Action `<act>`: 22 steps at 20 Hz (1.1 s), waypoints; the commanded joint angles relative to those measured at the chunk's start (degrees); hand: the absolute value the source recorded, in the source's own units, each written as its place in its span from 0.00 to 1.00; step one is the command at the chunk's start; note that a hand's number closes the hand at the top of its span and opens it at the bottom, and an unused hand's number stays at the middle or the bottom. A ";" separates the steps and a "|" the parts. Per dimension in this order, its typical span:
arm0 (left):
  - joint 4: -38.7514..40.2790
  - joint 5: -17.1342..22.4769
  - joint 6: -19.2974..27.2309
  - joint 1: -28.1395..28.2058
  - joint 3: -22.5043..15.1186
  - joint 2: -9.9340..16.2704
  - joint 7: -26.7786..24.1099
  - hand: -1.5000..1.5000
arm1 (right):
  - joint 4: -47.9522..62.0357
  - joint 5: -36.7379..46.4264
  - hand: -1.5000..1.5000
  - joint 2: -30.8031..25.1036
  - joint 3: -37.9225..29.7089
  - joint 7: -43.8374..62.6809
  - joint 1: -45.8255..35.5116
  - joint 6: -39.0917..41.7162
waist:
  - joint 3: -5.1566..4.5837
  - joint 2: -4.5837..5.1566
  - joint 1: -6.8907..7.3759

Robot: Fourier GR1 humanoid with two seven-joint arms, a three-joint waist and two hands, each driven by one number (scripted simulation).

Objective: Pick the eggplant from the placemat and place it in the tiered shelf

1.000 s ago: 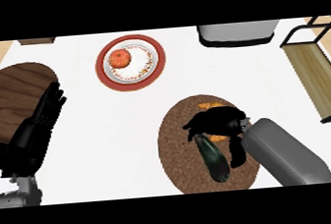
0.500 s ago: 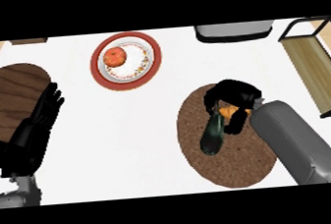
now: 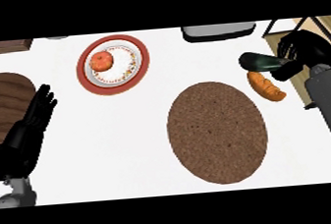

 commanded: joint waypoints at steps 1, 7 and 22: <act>-0.19 -0.09 -0.20 -0.01 0.13 0.43 0.06 0.50 | 1.17 3.50 1.00 -4.82 -6.42 15.76 -4.44 -10.25 | -0.26 0.47 1.16; -1.21 0.28 -1.64 -1.36 -1.51 0.22 -0.17 0.50 | 2.90 13.95 1.00 -10.48 -9.19 38.40 -11.21 -22.59 | -0.28 2.35 6.45; -1.25 0.80 -3.60 -6.91 -5.98 -2.04 1.14 0.50 | 12.15 42.24 1.00 -16.47 -9.78 71.22 -25.34 -29.60 | 0.73 4.42 13.68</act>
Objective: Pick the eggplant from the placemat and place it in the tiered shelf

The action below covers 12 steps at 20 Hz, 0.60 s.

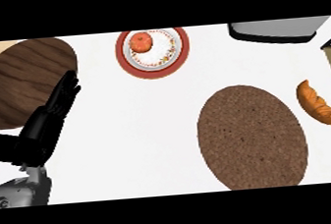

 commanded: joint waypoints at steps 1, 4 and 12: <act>0.61 0.15 -0.41 -0.80 -0.80 -0.45 0.68 0.50 | 0.54 6.07 1.00 -0.39 -0.96 15.30 -3.52 -7.94 | 0.37 0.13 0.45; 0.53 0.28 -0.09 -1.21 -0.46 -0.67 0.31 0.50 | -6.42 4.71 1.00 -0.84 -4.44 9.26 -6.47 -18.03 | 0.73 0.03 0.86; 0.38 -0.40 0.50 -1.06 0.36 0.03 0.51 0.50 | 6.59 14.14 1.00 -4.00 -8.71 5.51 0.33 -2.34 | -0.10 0.52 -0.92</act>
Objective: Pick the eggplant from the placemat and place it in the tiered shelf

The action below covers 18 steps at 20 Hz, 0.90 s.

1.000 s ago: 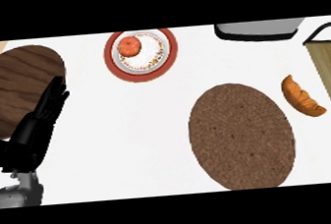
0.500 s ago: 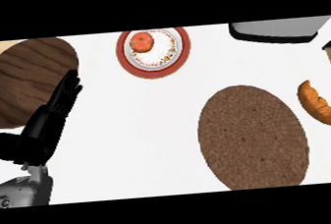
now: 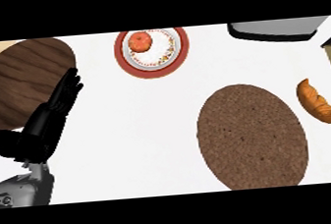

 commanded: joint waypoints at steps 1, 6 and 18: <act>0.06 -0.50 0.27 -0.36 0.44 0.57 0.33 0.50 | 9.58 6.37 1.00 -3.13 -0.38 9.28 2.49 12.17 | -0.38 0.02 -0.92; 1.68 -0.26 -0.31 -0.37 -0.28 -0.06 0.23 0.50 | 15.54 13.22 1.00 -3.28 2.40 13.89 -2.47 21.00 | -0.39 -1.03 -0.12; 2.19 -0.70 0.79 0.57 0.84 -0.40 -0.47 0.50 | 21.16 18.20 1.00 -1.70 2.69 8.94 -12.16 19.82 | 0.12 -1.56 -1.09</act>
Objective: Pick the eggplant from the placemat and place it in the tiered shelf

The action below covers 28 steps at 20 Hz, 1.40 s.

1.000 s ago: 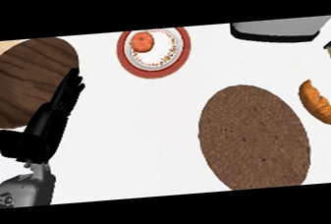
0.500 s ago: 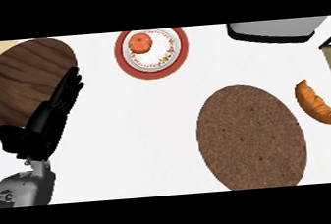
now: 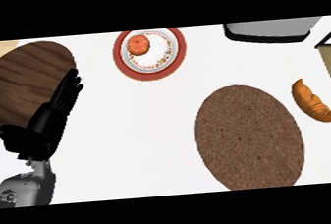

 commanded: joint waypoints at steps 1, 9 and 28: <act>0.08 1.69 -1.09 -1.10 1.95 1.31 0.46 0.50 | 0.88 -0.48 1.00 0.56 -1.76 6.78 -1.56 -1.84 | 0.19 0.19 -0.31; -1.20 -0.72 0.11 1.03 -0.53 -0.16 0.45 0.50 | 7.70 -6.72 1.00 1.76 -8.94 -0.75 -3.51 5.62 | 0.22 -0.19 -0.93; -0.74 0.06 -0.08 2.48 1.63 0.49 0.09 0.50 | 13.56 -4.22 0.00 -0.91 -10.34 11.95 3.68 24.35 | -0.32 -1.04 -3.34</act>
